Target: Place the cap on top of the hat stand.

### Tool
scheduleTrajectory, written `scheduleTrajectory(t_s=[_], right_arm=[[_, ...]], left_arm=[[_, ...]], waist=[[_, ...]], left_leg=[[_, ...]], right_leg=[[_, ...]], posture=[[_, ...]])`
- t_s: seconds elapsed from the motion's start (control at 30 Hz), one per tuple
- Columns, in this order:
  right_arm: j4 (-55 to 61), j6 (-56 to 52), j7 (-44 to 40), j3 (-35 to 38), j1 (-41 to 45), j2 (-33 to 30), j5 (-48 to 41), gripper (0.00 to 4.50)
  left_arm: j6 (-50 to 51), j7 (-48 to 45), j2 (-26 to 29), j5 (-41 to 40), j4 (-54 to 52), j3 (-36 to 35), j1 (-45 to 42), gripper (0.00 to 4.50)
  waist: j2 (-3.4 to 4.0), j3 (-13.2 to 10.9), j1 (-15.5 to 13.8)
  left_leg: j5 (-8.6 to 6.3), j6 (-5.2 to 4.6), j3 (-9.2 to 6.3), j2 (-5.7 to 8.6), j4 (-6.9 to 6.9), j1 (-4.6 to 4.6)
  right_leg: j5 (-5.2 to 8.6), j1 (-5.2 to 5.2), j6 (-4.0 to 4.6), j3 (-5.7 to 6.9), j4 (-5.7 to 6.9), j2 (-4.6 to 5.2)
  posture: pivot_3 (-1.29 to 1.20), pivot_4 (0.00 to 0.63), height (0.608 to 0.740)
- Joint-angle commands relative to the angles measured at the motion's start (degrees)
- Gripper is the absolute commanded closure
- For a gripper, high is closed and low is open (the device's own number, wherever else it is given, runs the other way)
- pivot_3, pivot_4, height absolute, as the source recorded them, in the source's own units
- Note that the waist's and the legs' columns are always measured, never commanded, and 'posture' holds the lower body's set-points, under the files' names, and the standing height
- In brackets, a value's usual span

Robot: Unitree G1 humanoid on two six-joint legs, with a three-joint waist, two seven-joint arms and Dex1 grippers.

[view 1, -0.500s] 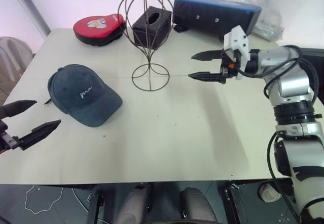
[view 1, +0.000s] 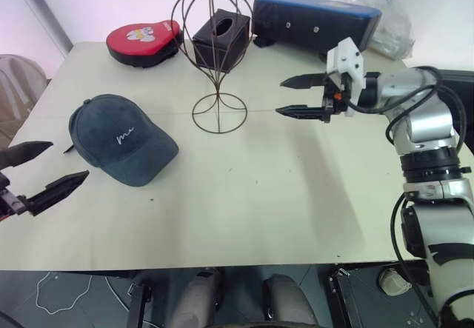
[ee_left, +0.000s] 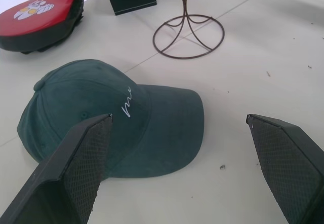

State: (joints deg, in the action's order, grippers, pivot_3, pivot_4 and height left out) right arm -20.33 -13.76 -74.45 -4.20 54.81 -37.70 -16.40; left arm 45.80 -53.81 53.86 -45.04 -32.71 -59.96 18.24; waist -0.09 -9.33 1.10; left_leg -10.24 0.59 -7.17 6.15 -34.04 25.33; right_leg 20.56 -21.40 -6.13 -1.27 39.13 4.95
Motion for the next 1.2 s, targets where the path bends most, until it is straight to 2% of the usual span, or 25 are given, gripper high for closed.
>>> scheduleTrajectory(t_s=[0.03,0.5,0.67,0.93,1.2], right_arm=[[1.95,0.39,0.27,0.88,1.58,-0.14,-0.16,1.43],[2.04,0.33,0.25,0.86,1.28,-0.07,-0.15,1.43],[2.03,0.5,0.42,0.75,1.09,0.29,-0.06,1.43],[4.52,-0.71,2.38,1.12,-0.45,2.09,-0.86,1.43],[14.13,-8.53,5.52,2.0,-5.73,3.38,-5.09,1.43]], left_arm=[[0.04,0.41,1.15,-0.46,-1.24,-1.42,-0.16,0.05],[0.27,1.33,0.67,-0.98,-3.13,-0.51,0.53,0.05],[-3.05,3.18,-0.59,3.15,-5.33,2.93,1.62,0.05],[-13.26,11.58,-6.04,18.59,-10.49,18.71,4.19,0.05],[-23.69,20.71,-11.01,36.76,-9.5,32.62,6.36,0.05]], waist=[[0.0,0.0,-0.01],[0.0,0.0,0.0],[0.0,0.0,-0.01],[0.0,0.0,-0.06],[-0.01,0.01,-0.42]], left_leg=[[0.0,0.0,0.0,0.0,0.0,0.0],[0.01,0.01,0.0,0.0,0.0,0.0],[0.01,0.01,0.0,0.0,0.0,0.0],[0.01,0.01,0.02,0.0,-0.01,0.0],[0.01,0.0,0.02,0.02,-0.03,0.0]], right_leg=[[0.0,0.0,0.0,0.0,0.0,0.0],[0.0,0.0,0.0,0.0,0.0,0.0],[0.0,0.0,0.0,0.0,0.01,0.0],[-0.01,0.02,-0.01,-0.01,0.01,0.0],[-0.01,0.03,-0.01,-0.01,0.02,0.0]], posture=[[0.0,0.15,0.74],[0.0,0.15,0.74],[0.0,0.15,0.74],[0.0,0.15,0.74],[0.0,0.15,0.74]])
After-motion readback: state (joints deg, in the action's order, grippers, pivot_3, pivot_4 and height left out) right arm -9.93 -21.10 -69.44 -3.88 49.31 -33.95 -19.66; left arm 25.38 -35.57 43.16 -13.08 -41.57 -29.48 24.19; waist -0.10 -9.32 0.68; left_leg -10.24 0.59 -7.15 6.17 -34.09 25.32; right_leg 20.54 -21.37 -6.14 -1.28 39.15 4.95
